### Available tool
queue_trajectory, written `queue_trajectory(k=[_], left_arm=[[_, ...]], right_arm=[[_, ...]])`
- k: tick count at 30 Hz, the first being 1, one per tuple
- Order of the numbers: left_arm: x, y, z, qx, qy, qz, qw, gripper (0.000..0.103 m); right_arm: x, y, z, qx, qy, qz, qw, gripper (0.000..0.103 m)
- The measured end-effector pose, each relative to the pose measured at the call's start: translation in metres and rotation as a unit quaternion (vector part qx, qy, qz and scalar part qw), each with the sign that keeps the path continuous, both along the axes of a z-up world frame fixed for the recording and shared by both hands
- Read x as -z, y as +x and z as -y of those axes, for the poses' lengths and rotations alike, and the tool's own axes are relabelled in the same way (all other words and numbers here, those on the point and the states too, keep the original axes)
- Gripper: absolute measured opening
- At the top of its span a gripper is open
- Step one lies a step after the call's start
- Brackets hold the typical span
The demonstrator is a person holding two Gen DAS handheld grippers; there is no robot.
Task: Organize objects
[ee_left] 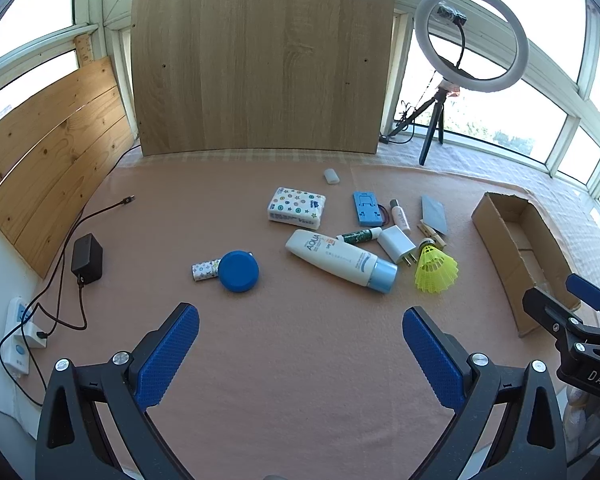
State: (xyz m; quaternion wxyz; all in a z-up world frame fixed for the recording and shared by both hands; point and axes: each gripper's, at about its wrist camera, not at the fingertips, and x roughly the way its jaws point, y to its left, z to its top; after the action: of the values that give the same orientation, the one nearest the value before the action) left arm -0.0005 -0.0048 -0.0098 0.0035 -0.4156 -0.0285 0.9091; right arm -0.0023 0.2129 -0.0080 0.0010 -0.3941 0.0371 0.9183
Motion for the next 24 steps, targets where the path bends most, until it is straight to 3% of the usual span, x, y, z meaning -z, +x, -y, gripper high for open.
queue_trajectory(k=[24], left_arm=[[0.0039, 0.0052, -0.0029, 0.003, 0.002, 0.003, 1.0, 0.103]], right_arm=[[0.0027, 0.0043, 0.0012, -0.001, -0.005, 0.007, 1.0, 0.103]])
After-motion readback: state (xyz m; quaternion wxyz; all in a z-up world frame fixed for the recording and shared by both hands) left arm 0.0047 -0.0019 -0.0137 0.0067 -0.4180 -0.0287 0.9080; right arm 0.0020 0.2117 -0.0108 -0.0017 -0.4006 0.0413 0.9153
